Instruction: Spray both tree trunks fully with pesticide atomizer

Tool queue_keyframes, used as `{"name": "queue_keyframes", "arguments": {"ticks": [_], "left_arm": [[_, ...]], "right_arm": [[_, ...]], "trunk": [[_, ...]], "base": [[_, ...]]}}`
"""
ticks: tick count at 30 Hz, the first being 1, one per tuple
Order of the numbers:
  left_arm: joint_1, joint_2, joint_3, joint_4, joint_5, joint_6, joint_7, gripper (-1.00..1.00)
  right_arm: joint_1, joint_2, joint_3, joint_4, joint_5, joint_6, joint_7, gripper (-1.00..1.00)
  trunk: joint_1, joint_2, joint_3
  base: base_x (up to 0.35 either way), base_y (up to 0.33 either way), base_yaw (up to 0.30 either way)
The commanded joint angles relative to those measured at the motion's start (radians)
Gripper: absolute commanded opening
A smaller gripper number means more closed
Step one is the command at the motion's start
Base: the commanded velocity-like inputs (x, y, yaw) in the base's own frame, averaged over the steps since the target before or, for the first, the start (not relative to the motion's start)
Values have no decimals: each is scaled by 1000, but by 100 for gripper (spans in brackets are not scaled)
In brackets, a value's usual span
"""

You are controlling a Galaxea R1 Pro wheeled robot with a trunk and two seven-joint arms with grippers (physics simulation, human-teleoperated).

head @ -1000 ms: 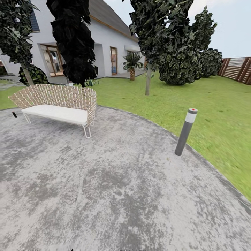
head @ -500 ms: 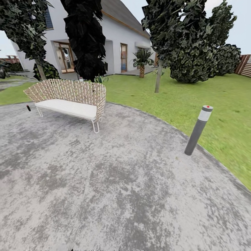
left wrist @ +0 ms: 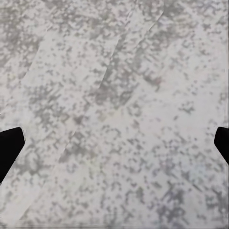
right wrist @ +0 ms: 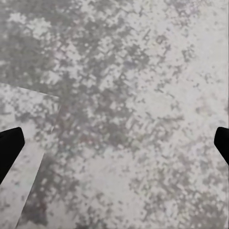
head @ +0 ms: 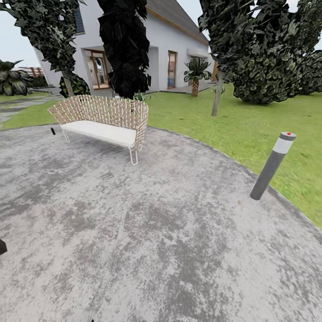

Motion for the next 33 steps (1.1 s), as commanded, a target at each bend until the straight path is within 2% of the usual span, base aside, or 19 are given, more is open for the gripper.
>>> {"name": "queue_keyframes", "arguments": {"ticks": [1,8,25,33], "left_arm": [[-1,0,-1,1,9,-3,-1,100],[-1,0,-1,1,9,-3,-1,100],[-1,0,-1,0,9,-3,-1,100],[-1,0,-1,1,10,-3,-1,100]], "right_arm": [[0,0,0,0,1,-3,-1,100],[0,0,0,0,1,-3,-1,100],[0,0,0,0,1,-3,-1,100],[0,1,4,1,2,-24,-1,100]], "trunk": [[4,-8,-5],[31,-57,-36],[31,-57,-57],[31,-57,-58]], "base": [[0,0,181],[0,0,181],[2,0,185],[261,0,251]]}}
